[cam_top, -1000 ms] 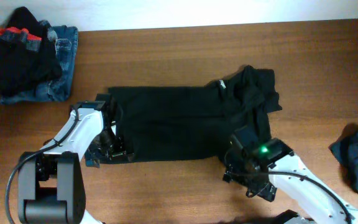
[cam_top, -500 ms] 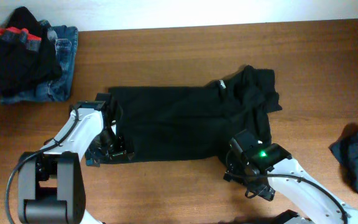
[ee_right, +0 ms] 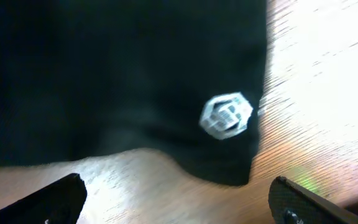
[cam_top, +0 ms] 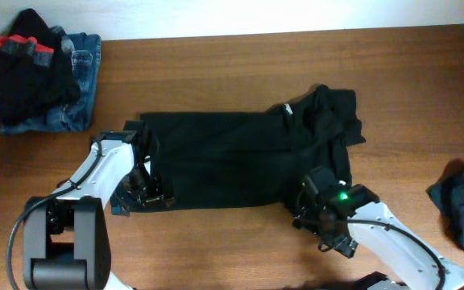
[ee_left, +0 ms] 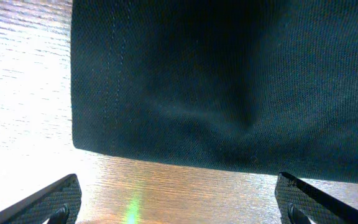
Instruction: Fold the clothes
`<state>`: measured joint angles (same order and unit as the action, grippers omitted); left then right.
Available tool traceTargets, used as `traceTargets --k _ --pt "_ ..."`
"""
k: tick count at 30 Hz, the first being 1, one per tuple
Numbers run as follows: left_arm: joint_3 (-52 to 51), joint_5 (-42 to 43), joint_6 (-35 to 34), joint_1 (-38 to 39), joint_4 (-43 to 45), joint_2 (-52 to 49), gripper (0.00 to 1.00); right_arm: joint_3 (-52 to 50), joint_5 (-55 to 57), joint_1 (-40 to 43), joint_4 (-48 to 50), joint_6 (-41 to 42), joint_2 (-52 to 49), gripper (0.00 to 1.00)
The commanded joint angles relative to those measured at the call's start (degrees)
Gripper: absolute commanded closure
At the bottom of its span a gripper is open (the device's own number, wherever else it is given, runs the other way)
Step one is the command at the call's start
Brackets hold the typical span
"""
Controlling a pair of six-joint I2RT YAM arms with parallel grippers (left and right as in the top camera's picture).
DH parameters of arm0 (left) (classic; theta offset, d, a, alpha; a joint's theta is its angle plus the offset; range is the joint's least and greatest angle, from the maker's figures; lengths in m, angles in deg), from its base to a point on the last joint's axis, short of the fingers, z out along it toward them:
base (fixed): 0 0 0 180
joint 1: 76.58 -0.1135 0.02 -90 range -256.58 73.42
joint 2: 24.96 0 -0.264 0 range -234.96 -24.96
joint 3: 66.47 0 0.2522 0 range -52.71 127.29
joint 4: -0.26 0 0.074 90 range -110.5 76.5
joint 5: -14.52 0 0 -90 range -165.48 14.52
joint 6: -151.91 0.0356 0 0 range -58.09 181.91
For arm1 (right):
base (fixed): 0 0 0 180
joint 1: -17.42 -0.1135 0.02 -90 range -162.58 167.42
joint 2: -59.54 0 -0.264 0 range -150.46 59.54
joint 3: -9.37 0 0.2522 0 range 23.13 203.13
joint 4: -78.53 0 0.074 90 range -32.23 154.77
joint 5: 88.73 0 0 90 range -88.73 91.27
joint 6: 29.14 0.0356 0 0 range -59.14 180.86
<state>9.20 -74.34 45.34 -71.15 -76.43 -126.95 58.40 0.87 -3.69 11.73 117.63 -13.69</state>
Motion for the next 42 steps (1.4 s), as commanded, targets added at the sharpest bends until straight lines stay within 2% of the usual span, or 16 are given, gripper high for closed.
traceTargets --k 1,13,15,17,21,24,26,29,32,39,42 --pt "-0.28 0.61 -0.72 0.09 0.17 1.27 0.01 -1.53 1.05 3.98 0.20 -1.73 -0.33 0.01" --pt "-0.28 0.61 -0.72 0.09 1.03 1.27 0.01 -1.62 -1.09 6.88 2.78 -7.08 -2.12 0.00" --pt "-0.28 0.61 -0.72 0.09 1.01 1.27 0.01 -1.62 -1.09 6.88 2.91 -7.08 -3.13 0.11" --pt "-0.28 0.63 -0.72 0.09 1.01 1.27 0.01 -1.62 -1.40 6.88 3.21 -7.04 -4.04 0.25" --pt "-0.28 0.61 -0.72 0.09 1.01 1.27 0.01 -1.62 -1.95 6.88 3.87 -7.04 -5.29 0.33" --pt "-0.28 0.61 -0.72 0.09 1.01 1.27 0.01 -1.62 -1.97 6.88 3.87 -7.02 -5.57 0.45" --pt "-0.28 0.63 -0.72 0.09 1.01 1.27 0.01 -1.62 -1.95 6.88 3.87 -7.02 -5.57 0.56" --pt "-0.28 0.61 -0.72 0.09 0.98 1.27 0.01 -1.57 -1.95 6.88 3.80 -7.02 -5.57 0.79" --pt "-0.28 0.61 -0.72 0.09 0.98 1.27 0.01 -1.55 -2.01 6.88 3.76 -7.02 -5.57 0.96" --pt "-0.28 0.61 -0.72 0.09 1.01 1.27 0.01 2.45 -2.12 6.88 -0.57 -7.06 -5.55 0.96" --pt "-0.28 0.61 -0.72 0.09 1.03 1.27 0.01 7.65 -2.45 6.88 -4.42 -10.88 -5.55 0.96"
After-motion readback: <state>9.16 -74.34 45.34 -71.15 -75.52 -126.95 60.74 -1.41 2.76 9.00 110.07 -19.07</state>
